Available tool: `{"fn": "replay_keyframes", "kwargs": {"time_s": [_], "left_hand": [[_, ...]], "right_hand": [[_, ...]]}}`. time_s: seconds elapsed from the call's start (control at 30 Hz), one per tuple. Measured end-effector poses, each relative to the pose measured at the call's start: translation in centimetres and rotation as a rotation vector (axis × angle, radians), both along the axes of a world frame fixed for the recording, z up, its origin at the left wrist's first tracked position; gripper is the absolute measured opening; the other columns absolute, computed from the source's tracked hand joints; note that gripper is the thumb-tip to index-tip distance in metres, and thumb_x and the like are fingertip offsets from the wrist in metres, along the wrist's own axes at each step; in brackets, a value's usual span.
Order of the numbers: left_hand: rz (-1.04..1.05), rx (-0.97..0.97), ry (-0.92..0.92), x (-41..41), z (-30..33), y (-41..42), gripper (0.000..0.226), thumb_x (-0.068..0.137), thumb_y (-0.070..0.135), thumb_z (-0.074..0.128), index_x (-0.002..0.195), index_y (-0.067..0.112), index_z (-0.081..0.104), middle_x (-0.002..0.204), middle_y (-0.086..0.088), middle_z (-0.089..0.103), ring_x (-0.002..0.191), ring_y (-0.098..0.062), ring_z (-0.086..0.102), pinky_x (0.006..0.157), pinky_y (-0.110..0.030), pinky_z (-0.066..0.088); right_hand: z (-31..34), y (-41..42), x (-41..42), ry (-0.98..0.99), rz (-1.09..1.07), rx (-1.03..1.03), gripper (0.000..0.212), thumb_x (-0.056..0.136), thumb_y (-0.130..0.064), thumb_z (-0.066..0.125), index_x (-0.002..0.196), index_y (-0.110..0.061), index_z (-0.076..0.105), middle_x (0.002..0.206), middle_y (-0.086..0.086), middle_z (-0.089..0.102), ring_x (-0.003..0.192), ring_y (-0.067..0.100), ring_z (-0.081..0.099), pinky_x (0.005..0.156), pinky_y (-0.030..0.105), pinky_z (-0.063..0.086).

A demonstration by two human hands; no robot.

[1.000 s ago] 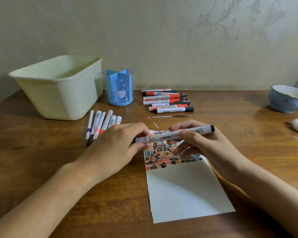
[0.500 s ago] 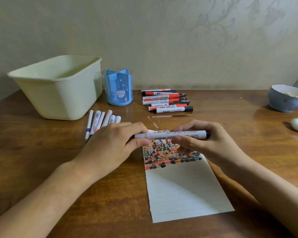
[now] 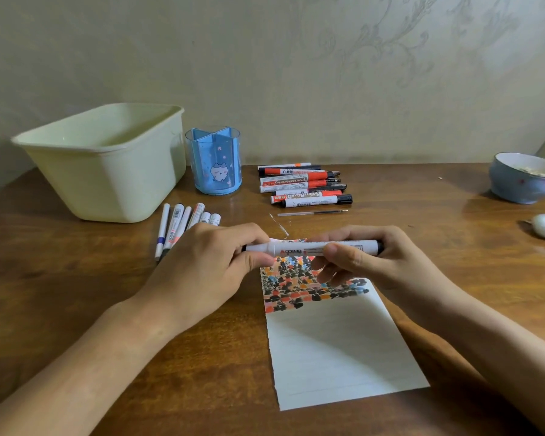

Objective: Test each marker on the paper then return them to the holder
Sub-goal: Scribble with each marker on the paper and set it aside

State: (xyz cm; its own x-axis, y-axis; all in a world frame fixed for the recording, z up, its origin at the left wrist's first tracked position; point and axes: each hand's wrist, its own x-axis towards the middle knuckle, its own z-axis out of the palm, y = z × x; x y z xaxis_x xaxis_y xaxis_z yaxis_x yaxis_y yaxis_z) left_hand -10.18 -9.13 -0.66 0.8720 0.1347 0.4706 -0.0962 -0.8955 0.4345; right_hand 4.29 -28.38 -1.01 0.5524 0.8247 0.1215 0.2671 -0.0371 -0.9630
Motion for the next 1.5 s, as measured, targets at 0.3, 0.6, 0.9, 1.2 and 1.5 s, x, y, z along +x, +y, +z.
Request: {"fn": "replay_keyframes", "kwargs": {"time_s": [0.3,0.6,0.9,1.2,1.5], "left_hand": [[0.056,0.037,0.05,0.0,0.0,-0.5,0.038,0.081,0.051,0.049,0.102,0.027,0.07,0.059,0.034,0.038,0.082,0.03,0.047,0.053,0.001,0.037],[-0.006,0.189,0.148,0.2,0.0,-0.9,0.02,0.085,0.057,0.056,0.088,0.039,0.063,0.086,0.016,0.046,0.077,-0.004,0.051,0.06,-0.018,0.034],[0.313,0.135,0.111,0.0,-0.1,4.4,0.032,0.093,0.034,0.06,0.118,0.049,0.048,0.064,0.007,0.044,0.059,-0.01,0.044,0.051,-0.03,0.033],[0.579,0.163,0.264,-0.2,-1.5,8.2,0.007,0.096,0.035,0.05,0.102,0.036,0.055,0.065,0.009,0.046,0.066,-0.02,0.05,0.05,-0.031,0.027],[0.541,0.099,0.298,-0.1,-1.6,8.2,0.034,0.101,0.039,0.046,0.134,0.04,0.057,0.119,-0.007,0.067,0.101,-0.024,0.06,0.066,-0.032,0.041]], "right_hand": [[0.6,-0.1,-0.5,0.123,0.005,0.014,0.025,0.086,-0.025,0.064,0.099,-0.006,0.074,0.088,0.016,0.076,0.081,0.029,0.075,0.069,0.027,0.06],[0.4,0.4,-0.6,0.034,0.064,-0.071,0.025,0.086,-0.032,0.065,0.099,-0.013,0.074,0.084,0.01,0.075,0.075,0.022,0.073,0.067,0.027,0.056],[-0.6,0.4,1.5,-0.011,-0.102,-0.056,0.046,0.082,-0.037,0.064,0.126,-0.023,0.063,0.093,0.005,0.077,0.076,0.021,0.074,0.067,0.025,0.057],[-1.8,0.6,2.4,-0.159,-0.141,-0.096,0.034,0.087,-0.036,0.058,0.115,-0.023,0.069,0.091,-0.003,0.077,0.074,0.019,0.075,0.068,0.029,0.061],[-2.3,0.6,3.0,-0.22,-0.172,-0.085,0.02,0.099,-0.02,0.056,0.112,-0.022,0.072,0.09,-0.001,0.077,0.072,0.017,0.073,0.068,0.03,0.06]]}}
